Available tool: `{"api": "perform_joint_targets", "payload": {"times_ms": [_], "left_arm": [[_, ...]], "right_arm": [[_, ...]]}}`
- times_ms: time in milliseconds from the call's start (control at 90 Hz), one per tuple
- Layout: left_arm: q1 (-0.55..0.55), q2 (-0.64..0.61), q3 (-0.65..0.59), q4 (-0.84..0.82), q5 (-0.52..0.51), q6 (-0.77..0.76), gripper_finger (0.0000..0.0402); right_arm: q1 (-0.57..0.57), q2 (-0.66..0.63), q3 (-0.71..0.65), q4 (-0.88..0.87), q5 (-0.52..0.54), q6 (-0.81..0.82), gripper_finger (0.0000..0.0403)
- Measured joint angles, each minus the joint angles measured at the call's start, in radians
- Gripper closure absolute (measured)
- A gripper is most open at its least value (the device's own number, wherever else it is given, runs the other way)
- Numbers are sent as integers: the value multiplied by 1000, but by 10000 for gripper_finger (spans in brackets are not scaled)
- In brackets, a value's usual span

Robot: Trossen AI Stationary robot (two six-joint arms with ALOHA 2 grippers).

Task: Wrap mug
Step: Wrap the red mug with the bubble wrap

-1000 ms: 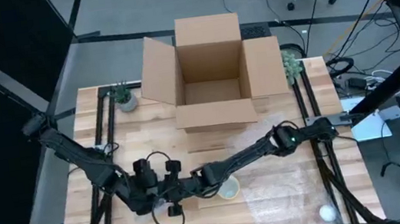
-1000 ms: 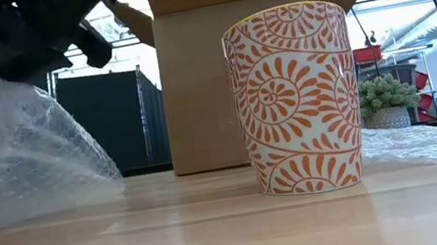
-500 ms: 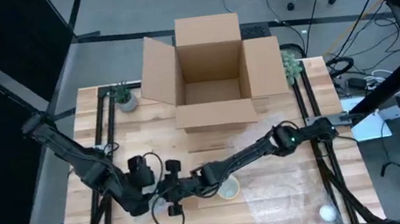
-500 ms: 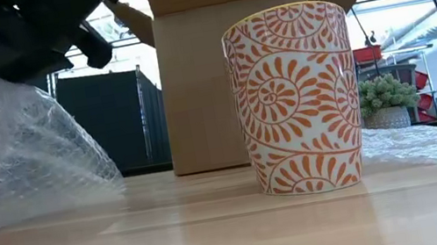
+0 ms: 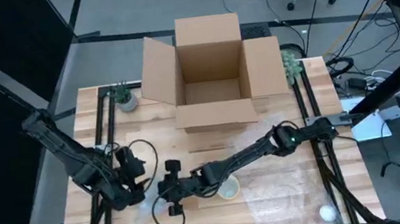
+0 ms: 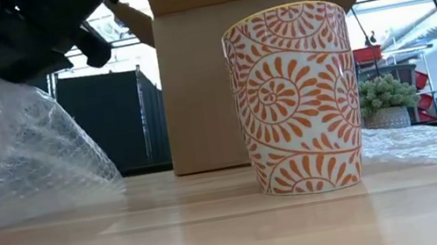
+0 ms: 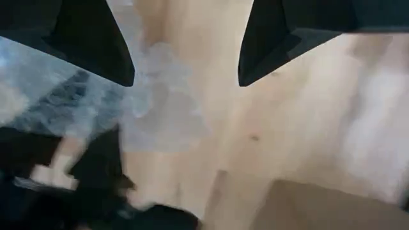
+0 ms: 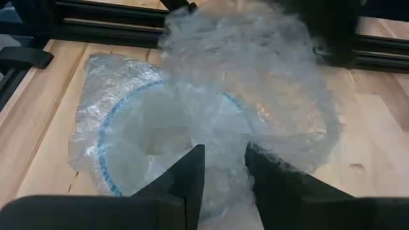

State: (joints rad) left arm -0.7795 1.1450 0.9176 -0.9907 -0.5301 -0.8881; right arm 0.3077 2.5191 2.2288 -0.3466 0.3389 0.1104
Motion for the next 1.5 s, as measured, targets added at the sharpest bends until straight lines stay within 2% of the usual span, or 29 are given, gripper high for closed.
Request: {"api": "perform_joint_targets", "payload": {"times_ms": [144, 400, 633, 767, 933, 1133, 1344, 1500], "left_arm": [[-15, 0, -80, 178, 43, -10, 132], [-27, 26, -207, 254, 60, -96, 132], [-26, 35, -252, 312, 58, -121, 132], [-26, 36, -253, 310, 59, -119, 132], [-26, 37, -254, 321, 58, -100, 132], [-26, 37, -246, 318, 68, -100, 132], [-26, 17, -133, 229, 89, -73, 132], [-26, -13, -70, 193, 28, 14, 132]], "right_arm": [[0, 0, 0, -1, -1, -3, 300], [0, 0, 0, -2, 0, -3, 300], [9, -40, -6, -43, -10, -52, 300], [16, -67, -6, -35, -9, -52, 300], [15, -42, -1, 145, -7, -48, 300], [1, 13, -2, 94, -6, -6, 300], [1, 19, 0, 91, -2, 6, 300], [0, 19, 0, 96, -1, 2, 300]]}}
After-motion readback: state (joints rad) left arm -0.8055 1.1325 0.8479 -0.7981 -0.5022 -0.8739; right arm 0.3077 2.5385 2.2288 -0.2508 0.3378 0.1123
